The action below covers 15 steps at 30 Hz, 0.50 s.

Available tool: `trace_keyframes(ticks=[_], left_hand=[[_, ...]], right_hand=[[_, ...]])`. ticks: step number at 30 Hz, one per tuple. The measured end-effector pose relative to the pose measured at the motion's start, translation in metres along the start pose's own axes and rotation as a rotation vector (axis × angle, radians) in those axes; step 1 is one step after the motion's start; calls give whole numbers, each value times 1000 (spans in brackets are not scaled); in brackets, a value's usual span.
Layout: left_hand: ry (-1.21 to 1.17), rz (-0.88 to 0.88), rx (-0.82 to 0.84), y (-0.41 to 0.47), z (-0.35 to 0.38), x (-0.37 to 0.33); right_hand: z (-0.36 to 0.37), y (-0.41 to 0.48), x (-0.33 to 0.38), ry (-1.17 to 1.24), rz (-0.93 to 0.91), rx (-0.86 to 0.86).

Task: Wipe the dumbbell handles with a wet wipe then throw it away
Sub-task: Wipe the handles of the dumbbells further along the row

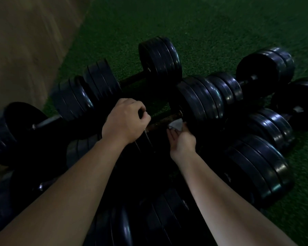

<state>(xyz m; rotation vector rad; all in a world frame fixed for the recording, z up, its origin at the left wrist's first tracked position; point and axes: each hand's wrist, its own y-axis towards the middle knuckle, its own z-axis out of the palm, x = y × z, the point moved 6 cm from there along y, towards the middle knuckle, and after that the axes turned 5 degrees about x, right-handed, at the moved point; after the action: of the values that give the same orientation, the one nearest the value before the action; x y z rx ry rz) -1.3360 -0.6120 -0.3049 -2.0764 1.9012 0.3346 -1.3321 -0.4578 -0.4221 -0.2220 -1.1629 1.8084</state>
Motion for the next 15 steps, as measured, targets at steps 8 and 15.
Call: trace_keyframes(ticks=[8,15], left_hand=[[5,-15,-4,0,0,0],[9,-30,-3,0,1,2]], right_hand=[[2,7,-6,-40,-20,46],[2,9,-2,-148,-14,59]])
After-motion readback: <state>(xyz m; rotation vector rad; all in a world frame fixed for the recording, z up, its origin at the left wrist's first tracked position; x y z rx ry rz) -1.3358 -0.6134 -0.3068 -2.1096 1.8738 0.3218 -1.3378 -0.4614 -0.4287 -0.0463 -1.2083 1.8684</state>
